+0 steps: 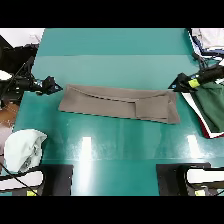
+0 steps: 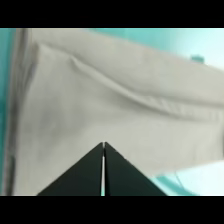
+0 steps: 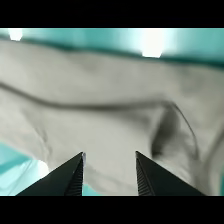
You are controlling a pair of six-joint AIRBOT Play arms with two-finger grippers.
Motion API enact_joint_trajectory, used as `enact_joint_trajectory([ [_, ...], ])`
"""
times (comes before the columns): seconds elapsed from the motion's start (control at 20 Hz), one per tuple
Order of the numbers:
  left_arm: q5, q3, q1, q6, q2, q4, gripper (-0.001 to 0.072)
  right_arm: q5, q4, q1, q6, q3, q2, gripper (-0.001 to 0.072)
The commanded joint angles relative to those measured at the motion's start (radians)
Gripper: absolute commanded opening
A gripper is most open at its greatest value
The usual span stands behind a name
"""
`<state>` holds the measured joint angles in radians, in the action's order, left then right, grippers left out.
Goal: Fold the shirts.
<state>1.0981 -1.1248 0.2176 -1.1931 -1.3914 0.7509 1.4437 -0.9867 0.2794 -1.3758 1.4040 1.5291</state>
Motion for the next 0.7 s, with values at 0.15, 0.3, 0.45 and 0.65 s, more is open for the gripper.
enact_joint_trajectory([
  [0.15,0.134,-0.002,0.0,0.017,-0.001,-0.005,0.0024,0.022,0.018,0.149,0.076,-0.144,-0.049,0.0377],
  [0.3,0.148,0.0,-0.008,0.015,0.0,0.002,0.0024,-0.113,0.045,0.2,0.141,-0.315,-0.107,0.054],
  [0.45,0.148,0.0,-0.085,0.016,-0.001,0.019,0.0023,-0.172,0.081,0.232,0.202,-0.409,-0.109,0.0648],
  [0.65,0.111,0.0,-0.227,0.015,-0.001,0.042,0.0024,-0.241,0.138,0.232,0.323,-0.461,-0.105,0.0647],
])
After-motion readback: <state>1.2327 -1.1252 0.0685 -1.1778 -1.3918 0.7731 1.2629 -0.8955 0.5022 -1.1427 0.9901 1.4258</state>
